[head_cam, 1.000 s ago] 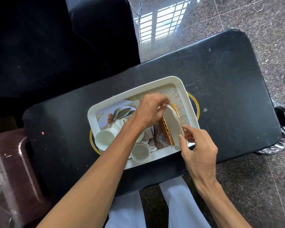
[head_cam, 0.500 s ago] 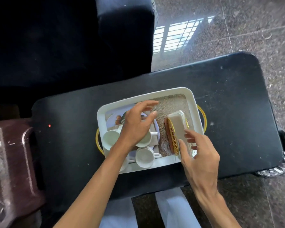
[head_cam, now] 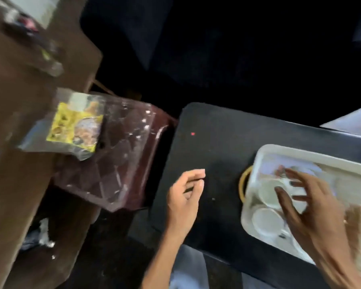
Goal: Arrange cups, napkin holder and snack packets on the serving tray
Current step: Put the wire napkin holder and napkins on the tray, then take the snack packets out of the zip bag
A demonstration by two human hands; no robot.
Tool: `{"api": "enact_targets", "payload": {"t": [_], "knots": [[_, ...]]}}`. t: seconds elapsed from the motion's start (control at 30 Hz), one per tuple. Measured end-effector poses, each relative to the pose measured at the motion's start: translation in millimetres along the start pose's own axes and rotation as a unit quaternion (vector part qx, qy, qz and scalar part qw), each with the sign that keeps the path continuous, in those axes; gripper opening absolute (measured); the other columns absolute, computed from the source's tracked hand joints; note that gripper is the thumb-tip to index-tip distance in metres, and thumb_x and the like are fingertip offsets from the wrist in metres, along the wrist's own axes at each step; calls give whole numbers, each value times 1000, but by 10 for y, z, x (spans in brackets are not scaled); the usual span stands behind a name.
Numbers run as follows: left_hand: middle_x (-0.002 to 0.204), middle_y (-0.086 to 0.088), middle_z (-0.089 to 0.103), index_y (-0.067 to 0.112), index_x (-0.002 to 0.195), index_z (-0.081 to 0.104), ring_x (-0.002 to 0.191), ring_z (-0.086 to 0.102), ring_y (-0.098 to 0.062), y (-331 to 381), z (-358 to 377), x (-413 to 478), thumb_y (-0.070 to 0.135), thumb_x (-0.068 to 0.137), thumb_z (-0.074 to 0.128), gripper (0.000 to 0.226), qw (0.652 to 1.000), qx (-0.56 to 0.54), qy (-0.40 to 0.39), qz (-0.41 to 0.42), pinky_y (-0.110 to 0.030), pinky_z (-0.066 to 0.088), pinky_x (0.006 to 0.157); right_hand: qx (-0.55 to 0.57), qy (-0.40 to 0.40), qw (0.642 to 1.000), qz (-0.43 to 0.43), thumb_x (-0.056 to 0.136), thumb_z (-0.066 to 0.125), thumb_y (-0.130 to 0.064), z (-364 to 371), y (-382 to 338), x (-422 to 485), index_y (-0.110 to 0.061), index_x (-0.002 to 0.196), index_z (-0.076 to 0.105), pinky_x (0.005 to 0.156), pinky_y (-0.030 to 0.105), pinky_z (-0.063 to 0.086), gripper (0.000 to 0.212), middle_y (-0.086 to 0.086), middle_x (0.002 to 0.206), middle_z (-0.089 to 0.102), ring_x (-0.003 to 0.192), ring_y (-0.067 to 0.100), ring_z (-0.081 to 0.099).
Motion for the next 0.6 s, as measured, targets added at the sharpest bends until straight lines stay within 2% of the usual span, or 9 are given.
{"api": "enact_targets", "payload": {"t": [0.1,0.23,0.33,0.4,0.5,0.6], "knots": [[104,16,76,31,103,74,96,72,-5,-91,-532,15,4,96,62,30,999,-15,49,-16,-15,54,76,-1,-32,999,-30,82,71,-12,364,-428,148,-9,122,62,76,36,52,41,6,107,59,88,26,63],[105,15,76,29,105,74,98,72,-8,-131,-1177,91,5,97,62,28,995,-26,87,-27,-18,56,79,-19,-70,995,-62,80,75,-5,855,-952,297,-5,123,62,75,35,51,45,15,112,61,90,31,65],[106,14,75,26,108,73,98,71,-6,-118,-1637,210,5,98,61,26,993,-25,113,-10,-17,56,82,-23,-95,990,-97,82,74,-9,1220,-1334,362,-5,126,60,79,40,55,46,14,116,59,96,30,64],[108,12,75,24,110,71,98,71,-4,-132,-1948,330,5,98,62,25,986,-31,164,-2,-18,56,81,-18,-113,988,-107,84,73,-14,1453,-1559,374,-7,128,58,80,36,55,47,11,119,58,98,26,62],[116,3,73,20,120,67,104,70,-8,-183,-2451,585,7,98,63,26,954,-97,280,-34,-29,59,84,-9,-138,983,-117,86,70,-20,1765,-1866,373,-10,132,55,81,34,55,49,8,124,55,105,23,60],[128,-7,66,17,134,56,113,67,-21,-269,-2990,954,13,100,62,35,891,-217,385,-105,-36,59,88,-3,-165,978,-124,88,68,-25,2029,-2153,357,-13,135,52,89,42,55,50,5,129,53,115,24,57]]}}
Point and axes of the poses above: each hand's wrist, its own x-axis towards the middle knuckle, its own z-axis out of the palm, y = z × x, the point moved 1 cm from there along x, towards the middle knuckle
